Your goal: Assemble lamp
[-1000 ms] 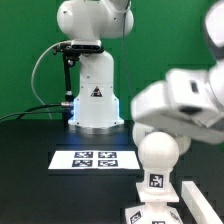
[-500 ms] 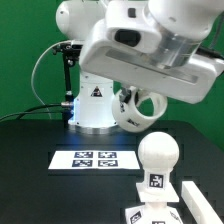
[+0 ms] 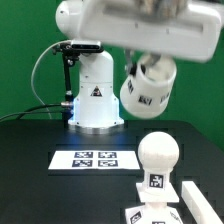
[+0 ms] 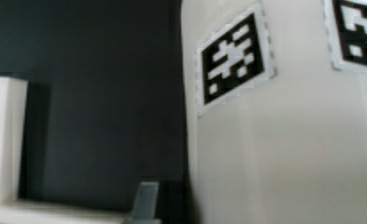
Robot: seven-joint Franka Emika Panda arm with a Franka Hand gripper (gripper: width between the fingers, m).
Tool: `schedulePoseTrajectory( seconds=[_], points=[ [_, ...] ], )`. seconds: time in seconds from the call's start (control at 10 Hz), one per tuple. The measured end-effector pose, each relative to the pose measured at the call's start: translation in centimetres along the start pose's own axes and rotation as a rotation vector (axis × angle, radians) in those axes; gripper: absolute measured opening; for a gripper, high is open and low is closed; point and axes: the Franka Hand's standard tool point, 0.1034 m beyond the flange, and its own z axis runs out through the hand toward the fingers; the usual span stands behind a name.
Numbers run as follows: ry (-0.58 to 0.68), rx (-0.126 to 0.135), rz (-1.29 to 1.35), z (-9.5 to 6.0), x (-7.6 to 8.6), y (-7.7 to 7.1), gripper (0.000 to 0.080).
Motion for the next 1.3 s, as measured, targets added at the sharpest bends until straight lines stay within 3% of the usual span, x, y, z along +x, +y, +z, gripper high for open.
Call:
schedulePoseTrajectory(
  seconds=[0.1,0.2,0.3,0.6,0.8,0.9,1.3],
  points=[
    [0.149,0.014,0.0,-2.0,0.5,0.7,0.005],
    [0.275,0.012,-0.014,-2.6,0.7,0.7,0.005],
    [0.309,0.024,-0.016,-1.8,0.3,0.4,0.005],
    [0.524,0.049,-0.021,-1.9,1.2,0.1,0.005],
    [0.634,0.042,-0.042,-1.5,3.1,0.0,0.005],
    [0.631,0.03,-0.054,-1.2,3.7,0.1,0.005],
    [0.627,0.03,-0.055,-0.9,3.6,0.0,0.005]
  ],
)
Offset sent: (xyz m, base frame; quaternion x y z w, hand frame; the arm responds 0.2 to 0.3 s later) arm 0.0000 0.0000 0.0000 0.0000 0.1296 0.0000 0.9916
